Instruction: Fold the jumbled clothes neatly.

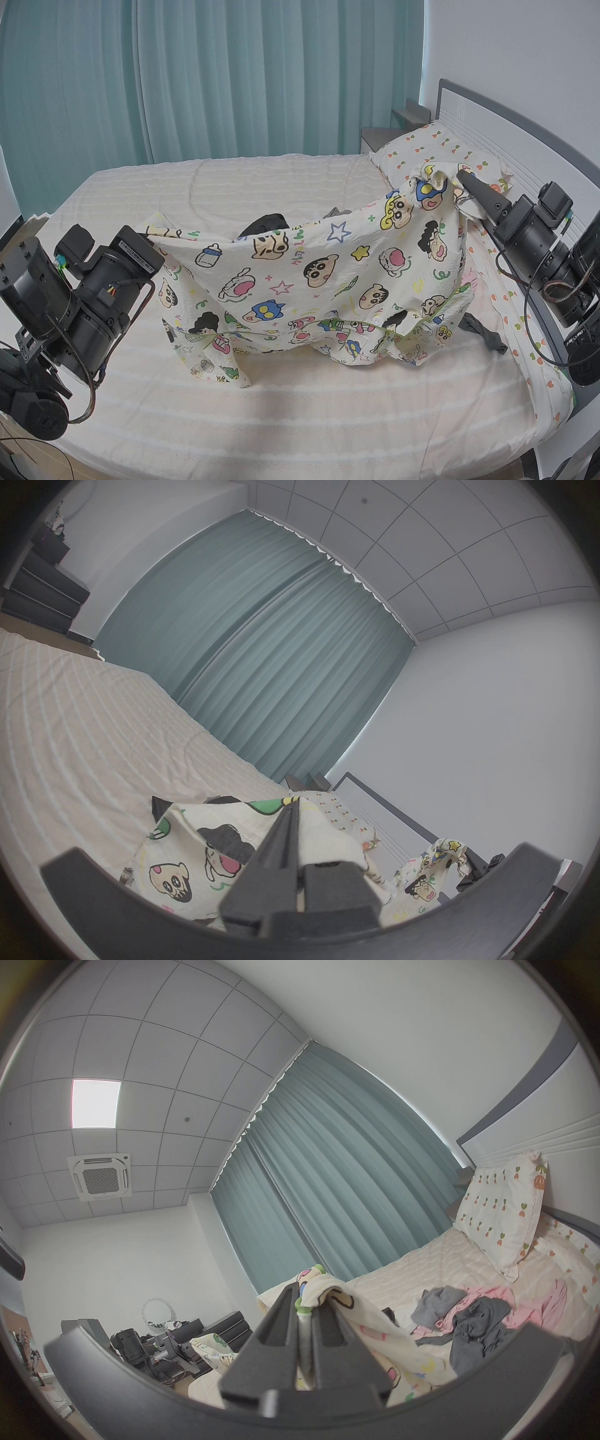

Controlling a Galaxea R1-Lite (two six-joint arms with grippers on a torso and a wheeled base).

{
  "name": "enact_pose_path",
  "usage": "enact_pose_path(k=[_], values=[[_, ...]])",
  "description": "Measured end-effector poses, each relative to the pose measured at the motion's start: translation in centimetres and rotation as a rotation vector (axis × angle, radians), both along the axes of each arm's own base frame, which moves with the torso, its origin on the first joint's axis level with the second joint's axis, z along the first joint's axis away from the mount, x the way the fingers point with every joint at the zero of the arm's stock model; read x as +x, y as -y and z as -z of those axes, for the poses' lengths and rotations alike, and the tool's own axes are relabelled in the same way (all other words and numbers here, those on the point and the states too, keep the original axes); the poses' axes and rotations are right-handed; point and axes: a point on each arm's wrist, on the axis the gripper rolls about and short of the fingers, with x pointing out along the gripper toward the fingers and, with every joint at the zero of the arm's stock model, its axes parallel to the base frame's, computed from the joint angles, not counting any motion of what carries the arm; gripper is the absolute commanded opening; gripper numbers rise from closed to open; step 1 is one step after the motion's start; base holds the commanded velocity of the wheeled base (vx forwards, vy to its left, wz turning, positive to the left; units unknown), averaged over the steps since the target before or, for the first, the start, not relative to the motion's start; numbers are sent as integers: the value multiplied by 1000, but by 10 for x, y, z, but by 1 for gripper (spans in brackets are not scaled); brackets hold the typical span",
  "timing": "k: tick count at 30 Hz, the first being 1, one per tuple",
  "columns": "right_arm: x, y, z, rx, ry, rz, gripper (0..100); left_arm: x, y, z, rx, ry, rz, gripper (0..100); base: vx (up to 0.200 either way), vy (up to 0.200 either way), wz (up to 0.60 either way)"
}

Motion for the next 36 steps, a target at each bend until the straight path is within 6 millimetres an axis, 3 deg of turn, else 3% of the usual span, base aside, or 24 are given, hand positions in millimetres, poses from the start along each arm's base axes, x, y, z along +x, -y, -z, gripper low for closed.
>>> enact_pose_path(k=[14,36], values=[[-5,-9,3,0,-9,-24,0,-1,0,-1,0,4,6,0,0,0,0],[-8,-13,3,1,-11,-44,0,7,-16,-7,-2,31,-52,0,0,200,0]])
